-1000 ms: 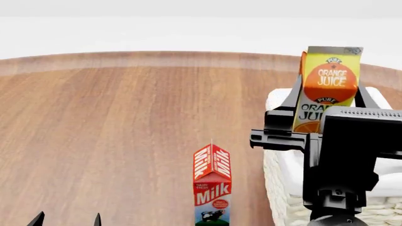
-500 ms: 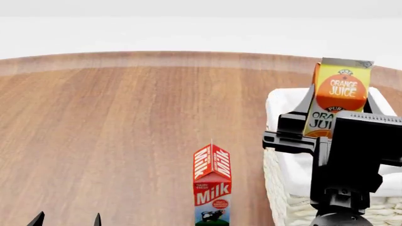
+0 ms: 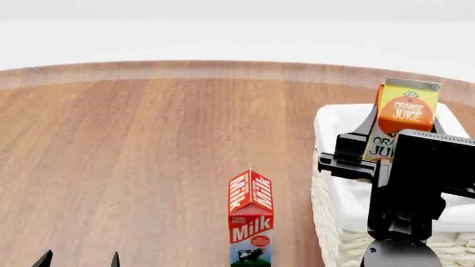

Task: Pick up the orange juice, and put it in the basket.

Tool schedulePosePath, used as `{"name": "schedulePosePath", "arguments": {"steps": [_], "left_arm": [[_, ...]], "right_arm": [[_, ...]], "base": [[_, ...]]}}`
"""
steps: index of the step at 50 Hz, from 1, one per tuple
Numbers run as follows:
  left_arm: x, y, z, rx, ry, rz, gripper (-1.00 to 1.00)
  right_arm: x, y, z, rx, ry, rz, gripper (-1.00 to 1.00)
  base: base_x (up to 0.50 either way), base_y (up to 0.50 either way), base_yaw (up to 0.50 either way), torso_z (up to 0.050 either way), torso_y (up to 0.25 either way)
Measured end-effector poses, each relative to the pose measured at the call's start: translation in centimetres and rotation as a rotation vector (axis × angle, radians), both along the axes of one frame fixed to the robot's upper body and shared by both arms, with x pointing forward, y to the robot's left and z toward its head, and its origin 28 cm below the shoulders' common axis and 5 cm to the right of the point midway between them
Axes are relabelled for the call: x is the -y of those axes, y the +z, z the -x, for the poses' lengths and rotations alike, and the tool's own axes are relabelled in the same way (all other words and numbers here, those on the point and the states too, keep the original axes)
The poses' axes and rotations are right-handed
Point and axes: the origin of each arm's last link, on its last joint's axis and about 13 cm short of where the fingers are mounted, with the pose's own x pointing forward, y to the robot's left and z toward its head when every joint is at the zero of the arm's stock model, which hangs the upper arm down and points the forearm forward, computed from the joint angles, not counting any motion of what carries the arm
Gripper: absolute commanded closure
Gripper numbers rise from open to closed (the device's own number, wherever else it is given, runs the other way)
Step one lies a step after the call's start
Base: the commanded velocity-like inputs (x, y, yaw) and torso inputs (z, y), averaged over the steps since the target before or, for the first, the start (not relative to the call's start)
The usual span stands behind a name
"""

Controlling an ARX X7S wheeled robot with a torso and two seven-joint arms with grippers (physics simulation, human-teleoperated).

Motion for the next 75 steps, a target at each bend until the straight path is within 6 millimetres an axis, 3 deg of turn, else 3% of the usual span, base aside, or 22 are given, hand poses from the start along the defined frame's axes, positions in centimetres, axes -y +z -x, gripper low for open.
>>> {"name": "schedulePosePath", "arguments": {"steps": [40, 75], "left_arm": [[0.0, 0.0, 0.0, 0.000, 0.000, 0.000, -1.00], [0.0, 0.0, 0.0, 0.000, 0.000, 0.000, -1.00]], "right_arm": [[0.8, -1.4, -3.8, -0.069, -0.080, -0.027, 1.00], [1.0, -3.9, -6.3, -0.062, -0.160, 0.065, 1.00]], "base": [[0.00, 0.00, 0.00, 0.000, 0.001], [0.00, 0.00, 0.00, 0.000, 0.001]]}}
